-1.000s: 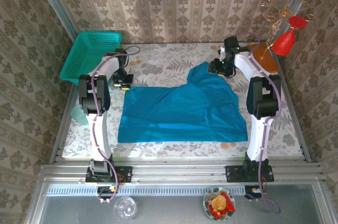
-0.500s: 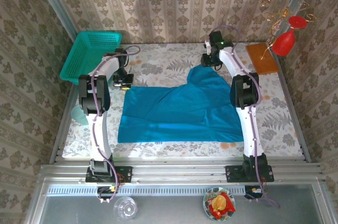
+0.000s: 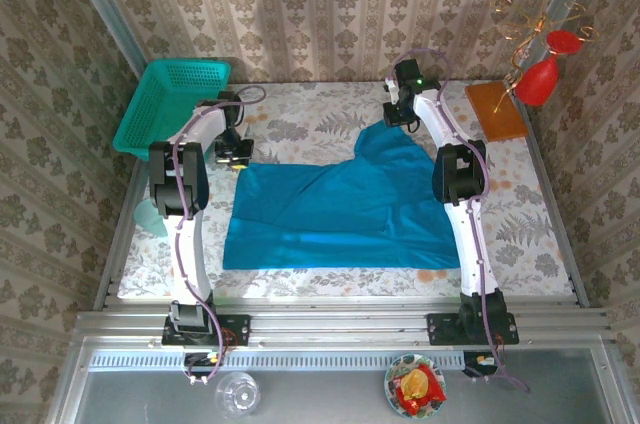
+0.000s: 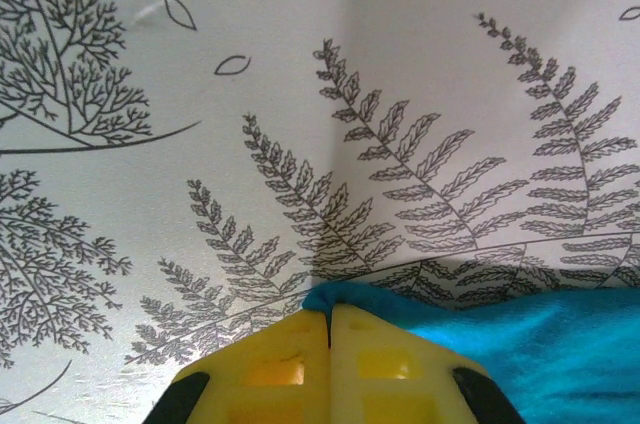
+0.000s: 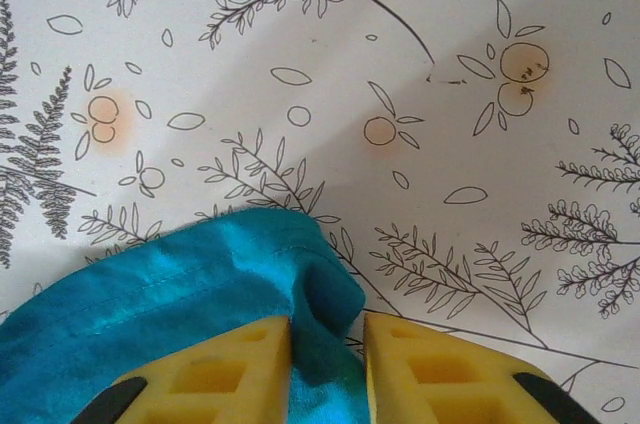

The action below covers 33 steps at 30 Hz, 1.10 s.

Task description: Fold the inside-out t-shirt

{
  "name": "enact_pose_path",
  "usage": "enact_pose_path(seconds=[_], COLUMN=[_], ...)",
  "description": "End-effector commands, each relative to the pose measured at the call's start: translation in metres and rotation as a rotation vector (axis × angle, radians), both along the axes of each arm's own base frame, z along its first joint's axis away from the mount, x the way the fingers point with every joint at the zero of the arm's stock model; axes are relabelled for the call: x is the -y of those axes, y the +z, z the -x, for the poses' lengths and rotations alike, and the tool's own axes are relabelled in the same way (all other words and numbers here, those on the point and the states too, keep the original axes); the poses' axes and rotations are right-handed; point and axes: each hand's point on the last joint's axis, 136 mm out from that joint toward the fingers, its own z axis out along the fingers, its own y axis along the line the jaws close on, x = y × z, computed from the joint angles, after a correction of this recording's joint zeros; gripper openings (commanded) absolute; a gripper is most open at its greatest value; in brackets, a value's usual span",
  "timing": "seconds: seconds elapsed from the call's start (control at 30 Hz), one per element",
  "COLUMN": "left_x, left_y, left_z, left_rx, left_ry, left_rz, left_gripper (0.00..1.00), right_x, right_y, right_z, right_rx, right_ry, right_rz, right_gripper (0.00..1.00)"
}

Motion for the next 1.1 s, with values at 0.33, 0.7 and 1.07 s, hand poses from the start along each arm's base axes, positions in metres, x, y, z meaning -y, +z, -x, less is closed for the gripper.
enact_pose_path(seconds=[0.33,0.7,1.07], left_x=[-0.015,-0.026,-0.004], left_y=[0.052,0.062,0.103], left_z=[-0.024,-0.034,-0.033], left_rx=[0.195,0.269,0.403], left_ry=[0.082,0.168,0.121], left_rz=[-0.040,-0.046,0.106], left_gripper=[0.00,0.00,0.00], right_x=[0.046,0.081,0.060], right_y=[0.072,0.112,0.150], right_z=[-0.011,0.010,0.073], right_rx=[0.134,0.201,0.184], right_ry=[-0.138,-0.243,-0.268], right_rz=[0.060,0.051,-0.107], right_gripper=[0.00,0.00,0.00])
